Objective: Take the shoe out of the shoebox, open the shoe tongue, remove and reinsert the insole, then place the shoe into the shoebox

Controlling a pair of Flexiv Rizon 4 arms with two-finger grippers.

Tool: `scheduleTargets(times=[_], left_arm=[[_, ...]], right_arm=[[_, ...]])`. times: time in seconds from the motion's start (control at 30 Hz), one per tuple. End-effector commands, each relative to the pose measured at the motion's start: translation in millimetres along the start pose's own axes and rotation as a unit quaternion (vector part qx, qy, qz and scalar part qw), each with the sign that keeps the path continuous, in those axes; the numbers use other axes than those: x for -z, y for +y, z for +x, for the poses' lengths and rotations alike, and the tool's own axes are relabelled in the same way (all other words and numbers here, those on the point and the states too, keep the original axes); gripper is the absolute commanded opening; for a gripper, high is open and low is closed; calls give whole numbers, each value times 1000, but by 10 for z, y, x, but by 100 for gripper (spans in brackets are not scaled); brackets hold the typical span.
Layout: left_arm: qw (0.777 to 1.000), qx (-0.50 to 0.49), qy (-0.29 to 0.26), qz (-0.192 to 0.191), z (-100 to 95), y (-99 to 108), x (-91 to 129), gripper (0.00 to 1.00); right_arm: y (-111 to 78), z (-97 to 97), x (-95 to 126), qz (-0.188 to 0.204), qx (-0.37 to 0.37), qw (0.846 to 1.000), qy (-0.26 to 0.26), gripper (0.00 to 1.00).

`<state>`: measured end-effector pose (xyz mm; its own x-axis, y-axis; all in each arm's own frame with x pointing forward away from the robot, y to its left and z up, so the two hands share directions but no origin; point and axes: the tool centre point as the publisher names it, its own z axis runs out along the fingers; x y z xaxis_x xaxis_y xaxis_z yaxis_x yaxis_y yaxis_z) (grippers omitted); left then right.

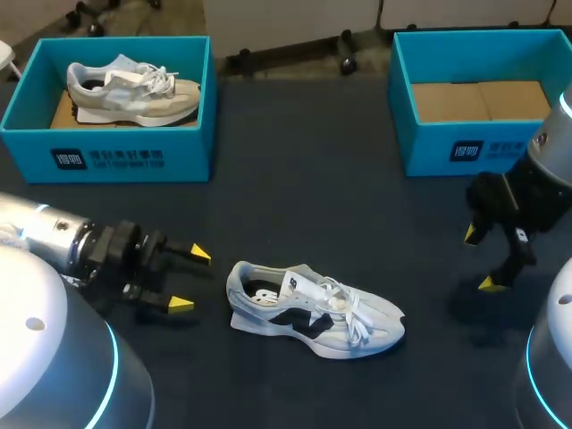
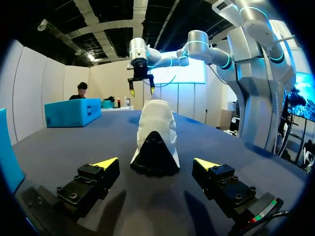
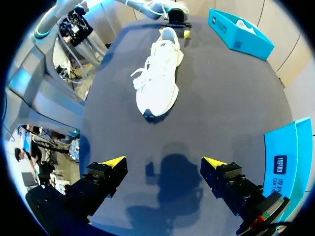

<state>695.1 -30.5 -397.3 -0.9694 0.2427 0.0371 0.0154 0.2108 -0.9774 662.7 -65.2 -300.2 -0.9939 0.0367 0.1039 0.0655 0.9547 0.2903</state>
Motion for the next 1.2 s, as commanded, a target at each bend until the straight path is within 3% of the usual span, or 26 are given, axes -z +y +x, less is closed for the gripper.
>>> scheduleTargets(times=[0.03, 0.37, 1.2], left_arm=[[1000, 2, 14, 0, -91, 41, -116, 100], [999, 4, 41, -1, -68, 23, -325, 100], [999, 12, 39, 0, 11, -1, -728, 100]], right_arm=[[-5, 5, -7, 0, 0, 1000, -1, 100], [-5, 5, -7, 0, 0, 1000, -1, 100], [-5, 5, -7, 0, 0, 1000, -1, 100]])
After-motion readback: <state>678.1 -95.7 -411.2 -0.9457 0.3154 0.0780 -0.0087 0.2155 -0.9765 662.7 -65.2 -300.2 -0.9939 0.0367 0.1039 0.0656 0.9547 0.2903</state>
